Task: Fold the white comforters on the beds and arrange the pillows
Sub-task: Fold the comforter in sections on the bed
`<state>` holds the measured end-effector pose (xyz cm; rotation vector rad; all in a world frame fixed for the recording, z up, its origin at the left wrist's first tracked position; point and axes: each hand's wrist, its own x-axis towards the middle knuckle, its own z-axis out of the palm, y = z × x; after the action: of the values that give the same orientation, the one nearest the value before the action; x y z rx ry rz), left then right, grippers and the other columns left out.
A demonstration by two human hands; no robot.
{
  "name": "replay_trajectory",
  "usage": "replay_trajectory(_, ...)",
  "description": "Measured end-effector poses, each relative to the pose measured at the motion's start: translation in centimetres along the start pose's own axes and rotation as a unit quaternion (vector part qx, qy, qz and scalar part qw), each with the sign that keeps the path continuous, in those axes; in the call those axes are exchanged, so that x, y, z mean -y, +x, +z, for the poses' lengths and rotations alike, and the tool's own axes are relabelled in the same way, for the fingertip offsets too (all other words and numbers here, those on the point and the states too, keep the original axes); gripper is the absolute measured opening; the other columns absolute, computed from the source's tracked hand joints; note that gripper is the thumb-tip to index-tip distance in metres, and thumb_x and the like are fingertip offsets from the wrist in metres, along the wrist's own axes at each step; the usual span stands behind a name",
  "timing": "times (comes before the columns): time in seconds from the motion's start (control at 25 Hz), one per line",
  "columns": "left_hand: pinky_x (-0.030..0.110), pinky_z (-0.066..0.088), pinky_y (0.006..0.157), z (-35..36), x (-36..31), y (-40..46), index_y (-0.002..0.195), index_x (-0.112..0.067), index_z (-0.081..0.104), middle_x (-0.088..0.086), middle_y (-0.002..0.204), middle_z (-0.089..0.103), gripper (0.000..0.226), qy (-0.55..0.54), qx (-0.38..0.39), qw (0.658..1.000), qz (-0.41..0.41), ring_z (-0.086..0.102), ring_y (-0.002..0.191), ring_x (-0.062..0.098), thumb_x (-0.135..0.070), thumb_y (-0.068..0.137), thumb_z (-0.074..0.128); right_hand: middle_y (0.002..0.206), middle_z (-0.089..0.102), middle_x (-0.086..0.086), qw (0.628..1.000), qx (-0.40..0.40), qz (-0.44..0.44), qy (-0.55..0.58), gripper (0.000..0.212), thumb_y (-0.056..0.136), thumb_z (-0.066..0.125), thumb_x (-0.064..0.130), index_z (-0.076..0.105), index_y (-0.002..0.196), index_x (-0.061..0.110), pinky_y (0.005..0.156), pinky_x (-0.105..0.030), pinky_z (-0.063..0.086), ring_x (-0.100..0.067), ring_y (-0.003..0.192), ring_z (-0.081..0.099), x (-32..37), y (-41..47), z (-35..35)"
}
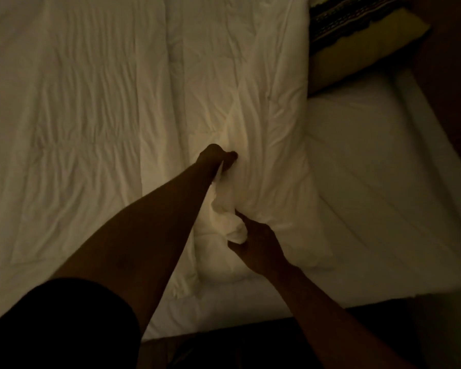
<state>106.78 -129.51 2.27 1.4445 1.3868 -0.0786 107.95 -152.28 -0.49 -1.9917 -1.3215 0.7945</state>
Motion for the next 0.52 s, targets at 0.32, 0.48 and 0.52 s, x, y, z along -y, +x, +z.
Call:
replay_trajectory(0.32, 0.037, 0.051, 0.081, -3.4, 4.4, -1.6, 0.136, -0.015, 0.04, 0.011, 0.122, 0.06, 0.048, 0.044, -0.119, 0.985, 0.112, 0.063, 0.104, 0.03, -0.047, 0.1, 0.045, 0.101, 0.072, 0.003, 0.995, -0.07, -0.072, -0.007, 0.085, 0.081, 0.063, 0.05, 0.032, 0.152, 0.013, 0.084, -0.005, 0.041, -0.002, 0.088, 0.065, 3.2, 0.0, 4.4)
replay_trajectory(0.48, 0.032, 0.052, 0.071, -10.9, 7.8, -2.4, 0.134, -0.018, 0.043, 0.007, 0.115, 0.065, 0.057, 0.006, -0.115, 0.985, 0.126, 0.066, 0.089, 0.021, -0.056, 0.093, 0.053, 0.096, 0.073, 0.004, 0.993, -0.071, -0.098, 0.003, 0.086, 0.078, 0.069, 0.046, 0.034, 0.151, 0.017, 0.079, -0.009, 0.048, -0.002, 0.083, 0.065, 8.4, 1.2, 8.7)
replay_trajectory(0.52, 0.03, 0.049, 0.068, -13.3, 9.1, -2.6, 0.128, -0.016, 0.048, 0.005, 0.109, 0.065, 0.056, 0.0, -0.12, 0.986, 0.118, 0.065, 0.088, 0.02, -0.058, 0.091, 0.054, 0.096, 0.073, 0.004, 0.992, -0.067, -0.106, 0.004, 0.085, 0.078, 0.068, 0.046, 0.034, 0.151, 0.017, 0.078, -0.013, 0.051, -0.004, 0.082, 0.067, 10.1, 1.5, 10.3)
